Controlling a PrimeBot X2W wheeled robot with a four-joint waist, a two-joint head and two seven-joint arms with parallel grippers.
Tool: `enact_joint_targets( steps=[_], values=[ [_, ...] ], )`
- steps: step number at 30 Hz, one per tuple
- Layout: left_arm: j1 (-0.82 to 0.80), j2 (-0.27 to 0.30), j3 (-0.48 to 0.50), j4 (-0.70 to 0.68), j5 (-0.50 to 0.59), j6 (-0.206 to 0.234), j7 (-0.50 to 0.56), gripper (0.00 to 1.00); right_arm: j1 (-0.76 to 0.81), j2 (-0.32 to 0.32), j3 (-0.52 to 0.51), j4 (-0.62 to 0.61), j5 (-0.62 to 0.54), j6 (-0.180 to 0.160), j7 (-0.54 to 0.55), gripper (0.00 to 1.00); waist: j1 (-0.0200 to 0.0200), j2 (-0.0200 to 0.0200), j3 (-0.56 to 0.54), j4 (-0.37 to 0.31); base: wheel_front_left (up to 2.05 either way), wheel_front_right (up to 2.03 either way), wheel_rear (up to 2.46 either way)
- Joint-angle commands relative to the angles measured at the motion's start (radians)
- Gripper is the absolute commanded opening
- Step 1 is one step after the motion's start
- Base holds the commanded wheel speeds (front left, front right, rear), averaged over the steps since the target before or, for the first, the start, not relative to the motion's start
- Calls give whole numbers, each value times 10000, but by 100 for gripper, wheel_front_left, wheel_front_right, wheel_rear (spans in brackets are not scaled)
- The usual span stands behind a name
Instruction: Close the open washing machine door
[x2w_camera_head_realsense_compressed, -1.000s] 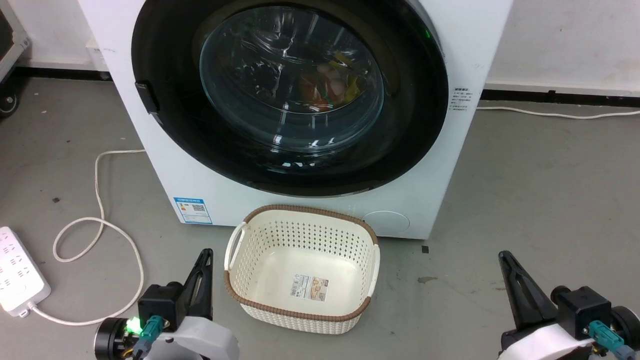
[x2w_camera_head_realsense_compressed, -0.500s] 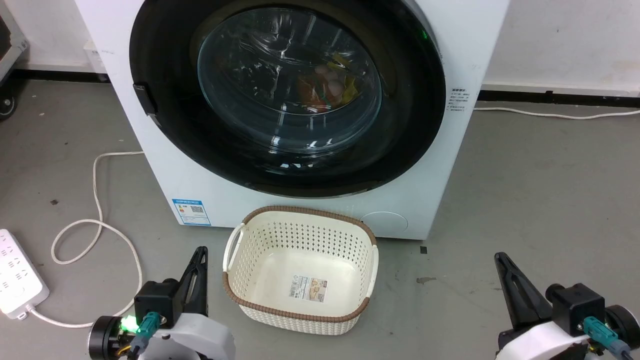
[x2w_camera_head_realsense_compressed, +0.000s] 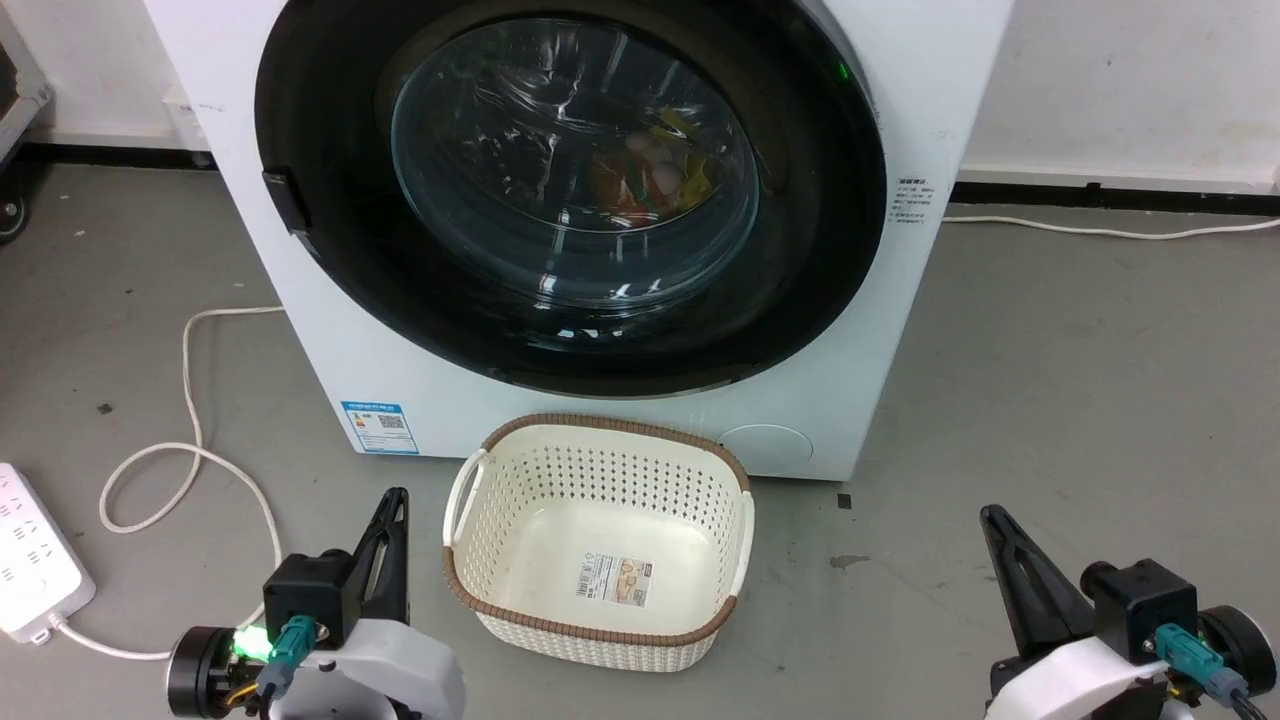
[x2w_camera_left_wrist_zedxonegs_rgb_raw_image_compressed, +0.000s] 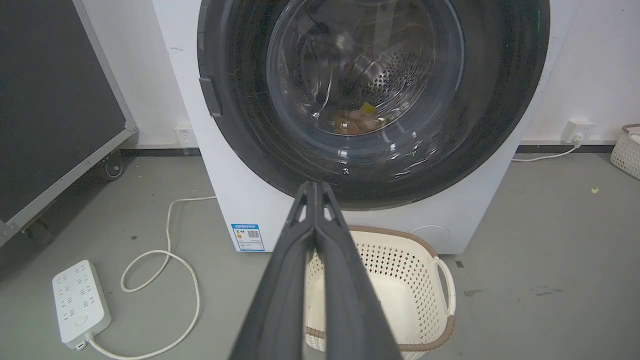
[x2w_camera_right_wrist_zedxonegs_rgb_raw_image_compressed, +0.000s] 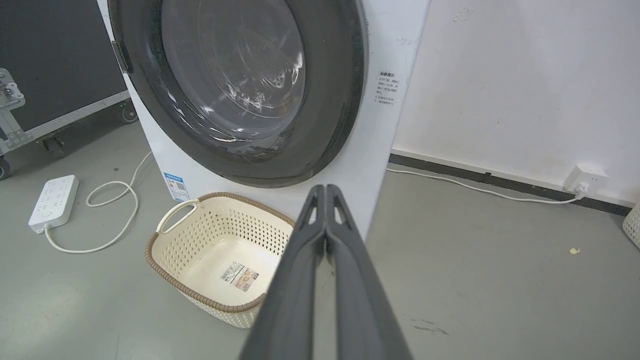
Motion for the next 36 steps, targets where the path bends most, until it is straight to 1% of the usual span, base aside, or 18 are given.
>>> enact_joint_targets(
  steps=[1,17,36],
  values=[
    [152,-13,49,-94,97,65,62,0,-185,38,31,-53,-8,-6,58,0,0,0,-4,-6,0,0,0],
    [191,-22,162,-367,264,103,388,0,-259,43,126,-64,-9,-7,386,0,0,0,-35,-55,0,0,0],
    [191,-22,162,-367,264,103,388,0,-259,43,126,-64,-9,-7,386,0,0,0,-35,-55,0,0,0]
  ],
)
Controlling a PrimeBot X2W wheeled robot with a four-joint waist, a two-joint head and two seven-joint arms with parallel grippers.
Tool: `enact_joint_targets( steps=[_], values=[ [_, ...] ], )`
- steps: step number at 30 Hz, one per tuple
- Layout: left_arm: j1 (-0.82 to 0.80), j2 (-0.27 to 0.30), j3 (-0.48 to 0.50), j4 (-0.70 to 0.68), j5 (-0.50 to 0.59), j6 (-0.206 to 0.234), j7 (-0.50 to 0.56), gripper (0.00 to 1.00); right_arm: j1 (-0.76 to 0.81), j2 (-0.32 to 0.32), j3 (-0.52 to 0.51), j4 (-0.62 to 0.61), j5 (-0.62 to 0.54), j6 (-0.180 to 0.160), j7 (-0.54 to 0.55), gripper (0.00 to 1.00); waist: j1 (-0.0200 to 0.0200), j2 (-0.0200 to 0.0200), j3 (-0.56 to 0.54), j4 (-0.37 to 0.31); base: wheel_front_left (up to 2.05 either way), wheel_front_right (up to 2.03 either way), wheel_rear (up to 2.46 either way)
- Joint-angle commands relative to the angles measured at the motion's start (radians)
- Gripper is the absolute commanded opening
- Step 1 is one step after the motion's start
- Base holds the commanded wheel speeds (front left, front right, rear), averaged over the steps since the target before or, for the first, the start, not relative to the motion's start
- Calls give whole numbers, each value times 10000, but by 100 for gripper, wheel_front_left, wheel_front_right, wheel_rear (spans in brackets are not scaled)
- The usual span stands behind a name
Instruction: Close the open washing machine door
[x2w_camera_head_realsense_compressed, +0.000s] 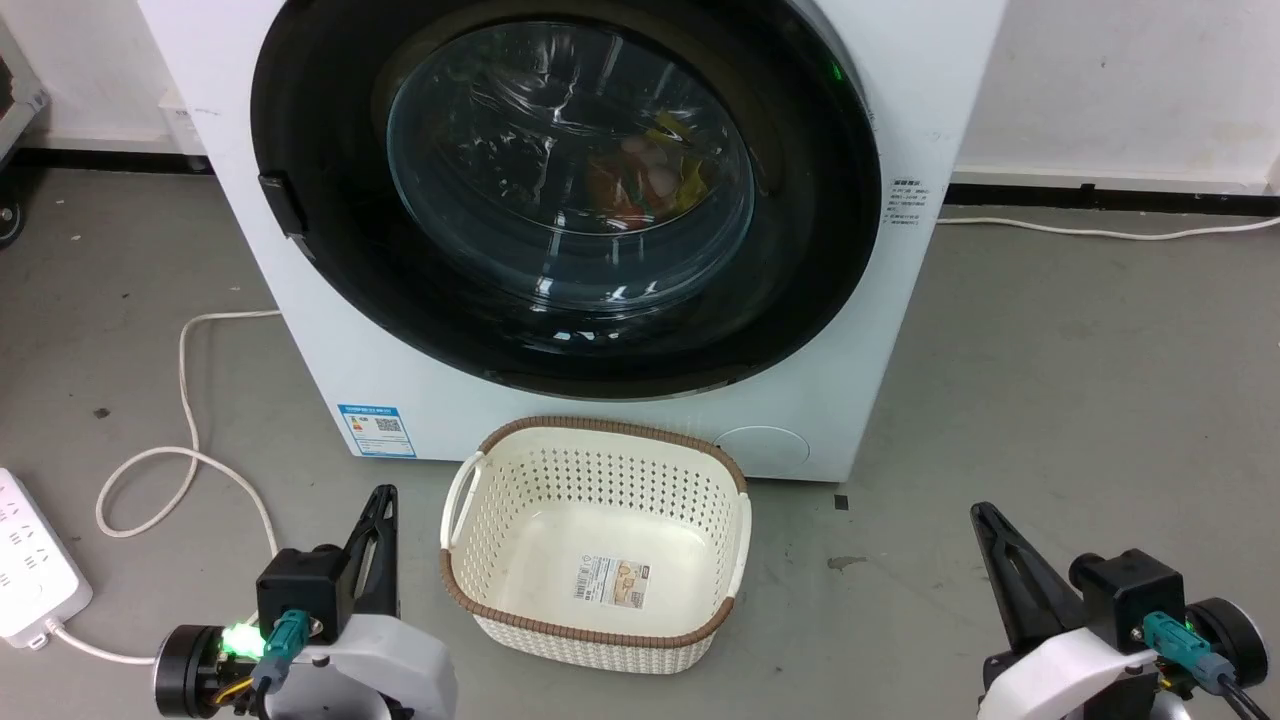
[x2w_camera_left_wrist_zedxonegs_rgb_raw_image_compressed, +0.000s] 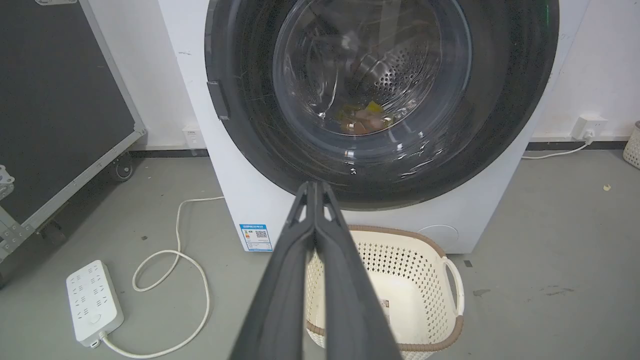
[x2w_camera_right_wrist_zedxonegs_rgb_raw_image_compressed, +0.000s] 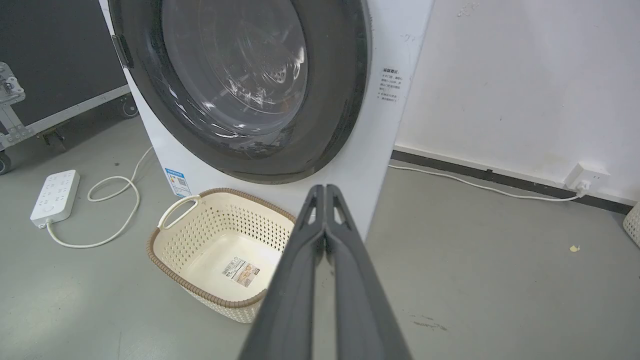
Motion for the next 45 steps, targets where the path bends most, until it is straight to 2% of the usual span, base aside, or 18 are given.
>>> enact_joint_targets(
  steps=[1,45],
  values=[
    [144,-3,7,-47,28,28,1,0,-139,43,-1,-49,-9,-7,5,0,0,0,0,1,0,0,0],
    [144,-3,7,-47,28,28,1,0,-139,43,-1,-49,-9,-7,5,0,0,0,0,1,0,0,0]
  ],
)
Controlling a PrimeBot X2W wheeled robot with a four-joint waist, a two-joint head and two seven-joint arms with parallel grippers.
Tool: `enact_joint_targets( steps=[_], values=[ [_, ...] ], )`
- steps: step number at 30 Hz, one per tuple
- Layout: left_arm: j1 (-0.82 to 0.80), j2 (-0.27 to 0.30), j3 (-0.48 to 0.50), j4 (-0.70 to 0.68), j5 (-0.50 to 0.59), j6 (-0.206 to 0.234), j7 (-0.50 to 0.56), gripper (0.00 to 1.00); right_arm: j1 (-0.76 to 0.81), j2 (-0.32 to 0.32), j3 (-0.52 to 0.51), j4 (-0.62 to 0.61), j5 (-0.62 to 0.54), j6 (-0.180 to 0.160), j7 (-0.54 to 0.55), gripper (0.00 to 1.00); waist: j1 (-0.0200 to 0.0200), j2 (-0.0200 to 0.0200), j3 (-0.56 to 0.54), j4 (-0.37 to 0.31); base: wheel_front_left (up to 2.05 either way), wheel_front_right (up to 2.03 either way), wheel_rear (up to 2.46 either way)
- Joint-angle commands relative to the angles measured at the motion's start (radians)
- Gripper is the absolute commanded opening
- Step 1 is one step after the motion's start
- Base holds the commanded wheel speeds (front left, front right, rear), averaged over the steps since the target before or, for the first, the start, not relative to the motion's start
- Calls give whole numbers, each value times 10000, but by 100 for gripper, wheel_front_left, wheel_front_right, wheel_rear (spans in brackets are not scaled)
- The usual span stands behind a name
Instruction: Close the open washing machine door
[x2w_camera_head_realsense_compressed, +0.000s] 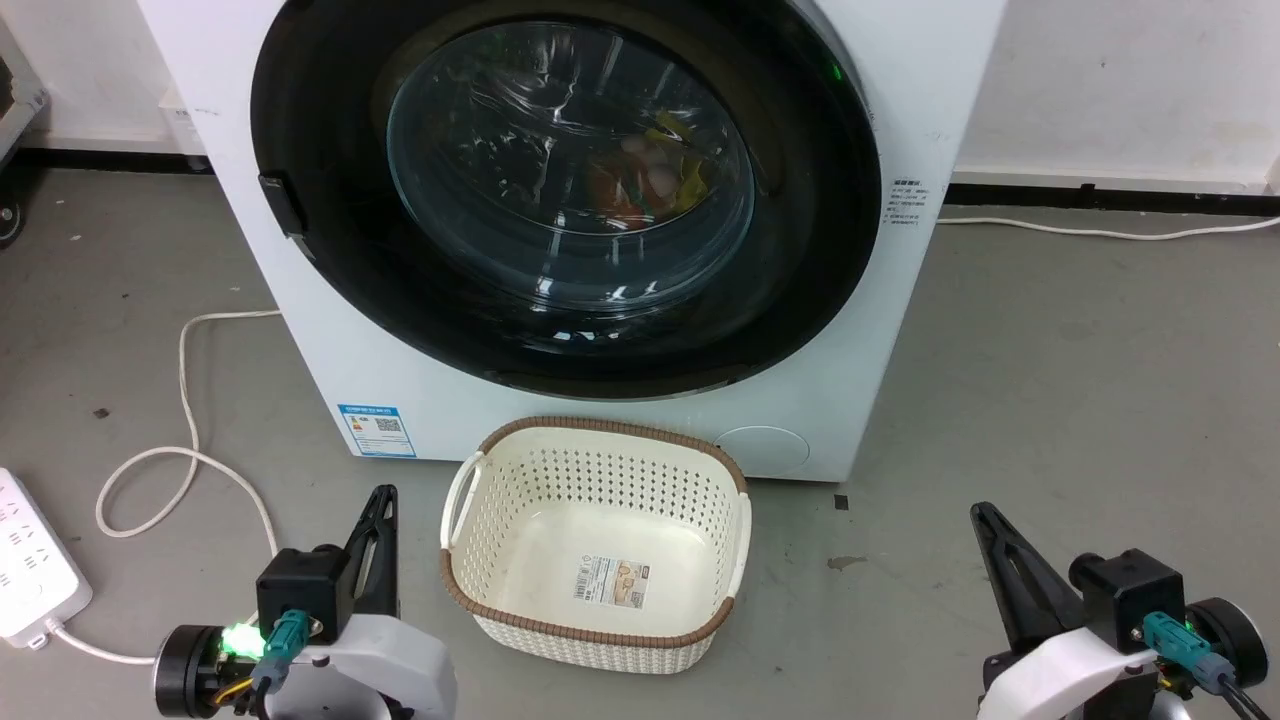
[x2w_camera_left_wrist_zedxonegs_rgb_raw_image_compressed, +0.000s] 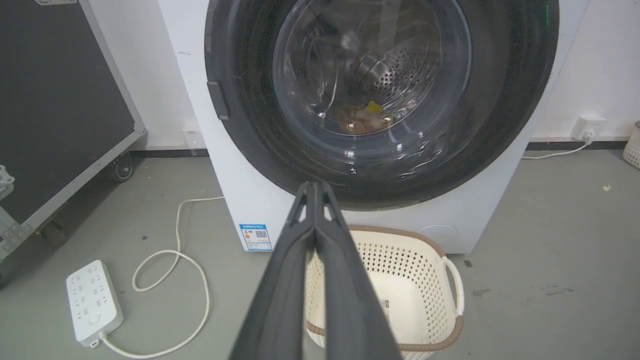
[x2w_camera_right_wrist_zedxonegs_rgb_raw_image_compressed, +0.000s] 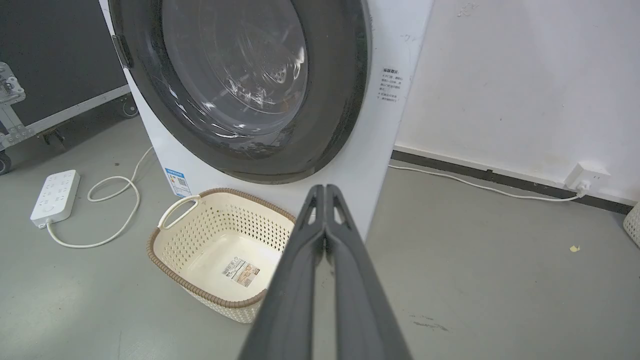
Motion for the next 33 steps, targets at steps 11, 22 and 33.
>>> enact_joint_targets(
  steps=[11,22,33],
  values=[
    [143,-1,11,-45,28,28,1,0,-139,43,1,-47,-9,-7,5,0,0,0,0,0,0,0,0],
    [143,-1,11,-45,28,28,1,0,-139,43,1,-47,-9,-7,5,0,0,0,0,0,0,0,0],
    [143,-1,11,-45,28,28,1,0,-139,43,1,-47,-9,-7,5,0,0,0,0,0,0,0,0]
  ],
)
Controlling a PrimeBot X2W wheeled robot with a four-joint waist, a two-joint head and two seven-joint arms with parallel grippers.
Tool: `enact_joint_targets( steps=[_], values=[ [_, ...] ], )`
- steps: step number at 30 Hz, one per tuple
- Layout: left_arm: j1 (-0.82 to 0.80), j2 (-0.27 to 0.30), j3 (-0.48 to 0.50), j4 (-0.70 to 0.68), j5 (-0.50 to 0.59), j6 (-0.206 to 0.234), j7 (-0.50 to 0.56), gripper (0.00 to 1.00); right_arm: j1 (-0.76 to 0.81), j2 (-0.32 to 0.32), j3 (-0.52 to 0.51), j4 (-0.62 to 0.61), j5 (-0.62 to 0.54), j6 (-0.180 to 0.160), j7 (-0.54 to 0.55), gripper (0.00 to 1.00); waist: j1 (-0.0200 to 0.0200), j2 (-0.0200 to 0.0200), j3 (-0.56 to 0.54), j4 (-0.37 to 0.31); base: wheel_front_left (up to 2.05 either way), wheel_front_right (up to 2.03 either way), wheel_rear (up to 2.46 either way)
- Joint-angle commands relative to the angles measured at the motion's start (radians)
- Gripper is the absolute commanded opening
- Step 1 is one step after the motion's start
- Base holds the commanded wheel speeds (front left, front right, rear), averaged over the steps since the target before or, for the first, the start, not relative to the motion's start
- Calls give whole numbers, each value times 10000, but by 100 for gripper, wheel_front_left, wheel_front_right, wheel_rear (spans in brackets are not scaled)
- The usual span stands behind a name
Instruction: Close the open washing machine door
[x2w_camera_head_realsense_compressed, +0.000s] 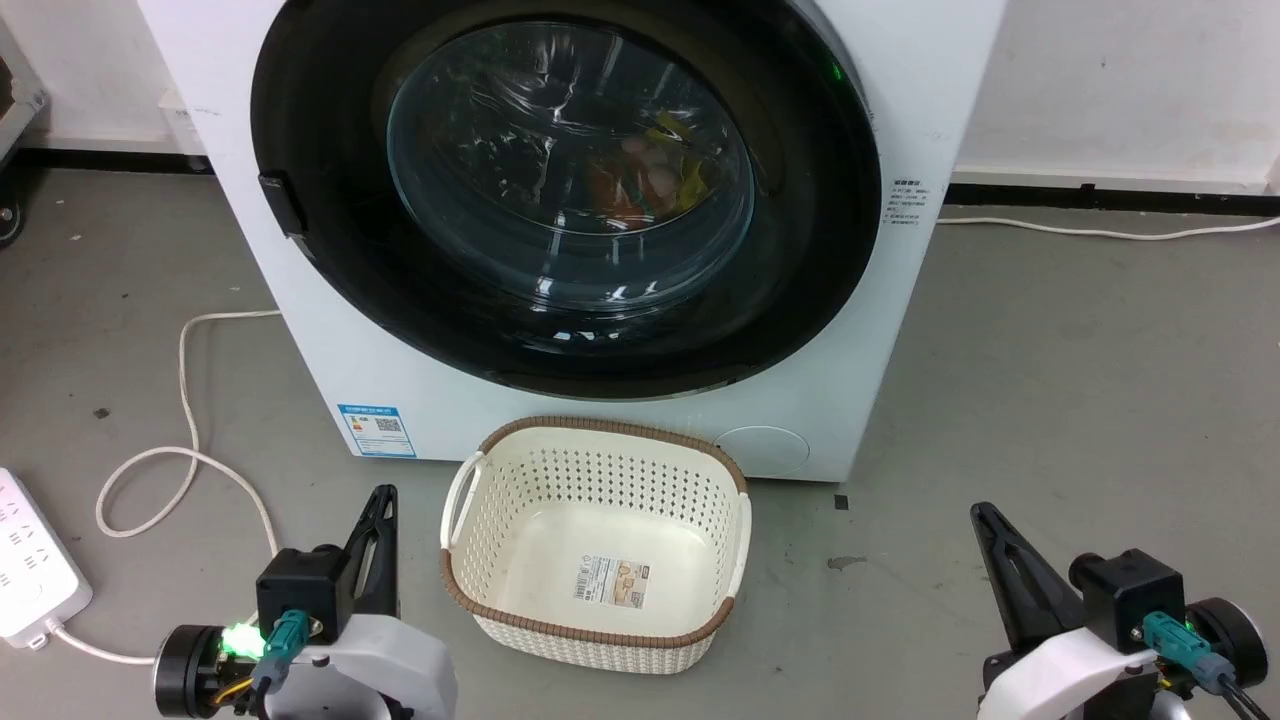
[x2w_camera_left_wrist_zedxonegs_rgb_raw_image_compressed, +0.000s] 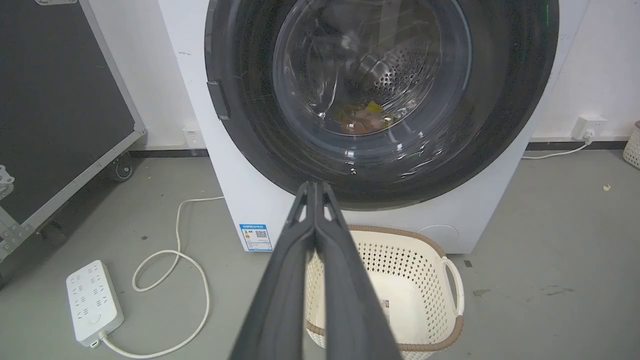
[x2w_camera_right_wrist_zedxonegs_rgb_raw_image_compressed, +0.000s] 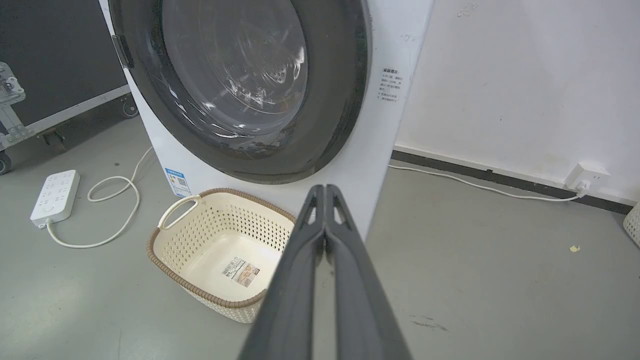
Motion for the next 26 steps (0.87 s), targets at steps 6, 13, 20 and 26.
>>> enact_joint_targets(
  steps=[6,13,20,26],
  values=[
    [142,-1,9,-45,28,28,1,0,-139,43,-1,-47,-9,-7,5,0,0,0,0,0,0,0,0],
    [142,-1,9,-45,28,28,1,0,-139,43,-1,-47,-9,-7,5,0,0,0,0,0,0,0,0],
    [142,-1,9,-45,28,28,1,0,-139,43,-1,-47,-9,-7,5,0,0,0,0,0,0,0,0],
    [142,-1,9,-45,28,28,1,0,-139,43,-1,-47,-9,-7,5,0,0,0,0,0,0,0,0]
  ],
)
